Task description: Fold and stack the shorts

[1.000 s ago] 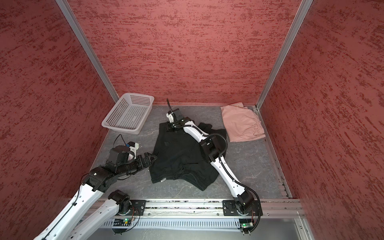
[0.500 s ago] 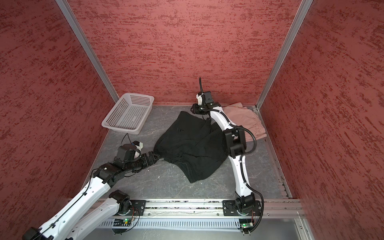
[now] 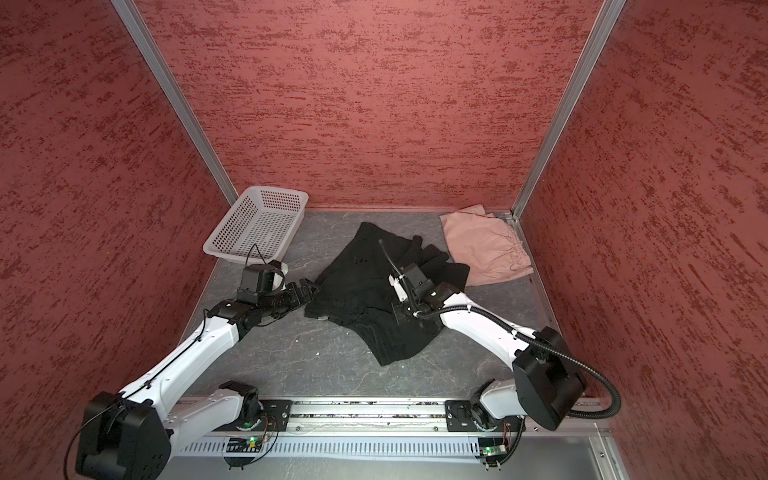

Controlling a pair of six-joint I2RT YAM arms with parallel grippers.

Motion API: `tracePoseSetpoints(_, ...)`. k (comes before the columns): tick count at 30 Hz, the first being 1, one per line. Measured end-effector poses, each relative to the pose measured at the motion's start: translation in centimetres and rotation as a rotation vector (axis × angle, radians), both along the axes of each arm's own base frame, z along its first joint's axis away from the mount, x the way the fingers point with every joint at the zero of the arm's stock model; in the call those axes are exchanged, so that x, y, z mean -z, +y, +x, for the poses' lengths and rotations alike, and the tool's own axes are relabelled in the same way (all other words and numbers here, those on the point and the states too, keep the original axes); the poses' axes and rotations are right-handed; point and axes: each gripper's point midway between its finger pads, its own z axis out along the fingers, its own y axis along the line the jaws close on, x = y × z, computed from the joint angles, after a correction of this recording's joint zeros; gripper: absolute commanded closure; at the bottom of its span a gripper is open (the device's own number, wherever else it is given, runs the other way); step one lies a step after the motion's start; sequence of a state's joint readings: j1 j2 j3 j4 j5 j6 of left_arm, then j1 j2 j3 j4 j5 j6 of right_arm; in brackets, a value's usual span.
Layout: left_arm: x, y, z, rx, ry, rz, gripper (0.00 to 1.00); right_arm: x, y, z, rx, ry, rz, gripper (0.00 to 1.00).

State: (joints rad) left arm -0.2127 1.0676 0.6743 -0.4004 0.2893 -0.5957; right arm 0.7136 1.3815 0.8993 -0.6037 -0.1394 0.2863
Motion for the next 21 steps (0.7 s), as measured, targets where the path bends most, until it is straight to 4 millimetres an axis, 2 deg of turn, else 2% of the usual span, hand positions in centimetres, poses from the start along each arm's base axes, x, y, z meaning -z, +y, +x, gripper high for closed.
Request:
tracePoseSetpoints(5, -0.5, 1.0, 0.3, -0.014, -0.019, 0.001, 0.01, 1.4, 2.0, -3.2, -0.076, 0.04, -0.039, 0.99)
tracePoseSetpoints(7, -0.9, 1.5, 0.3, -0.022, -0.031, -0.002, 0.01, 2.9, 2.5, -4.1, -0.102, 0.071, -0.08, 1.0)
tracePoseSetpoints(11, -1.6, 2.6, -0.1, -0.042, -0.049, -0.003, 0.01, 7.5, 2.5, -5.7, -0.146, 0.152, -0.219, 1.0)
tracePoseSetpoints(14, -2.2, 3.4, -0.5, -0.054, -0.061, 0.0, 0.01, 7.3, 4.1, -5.5, -0.176, 0.136, -0.216, 1.0)
tracePoseSetpoints(16, -2.8, 3.9, -0.7, -0.064, -0.069, 0.003, 0.01, 7.2, 5.8, -6.1, -0.215, 0.132, -0.187, 1.0)
tracePoseSetpoints(21, -5.2, 5.6, -1.0, -0.101, -0.113, 0.006, 0.01, 6.6, 12.7, -9.6, -0.376, 0.169, -0.002, 1.0)
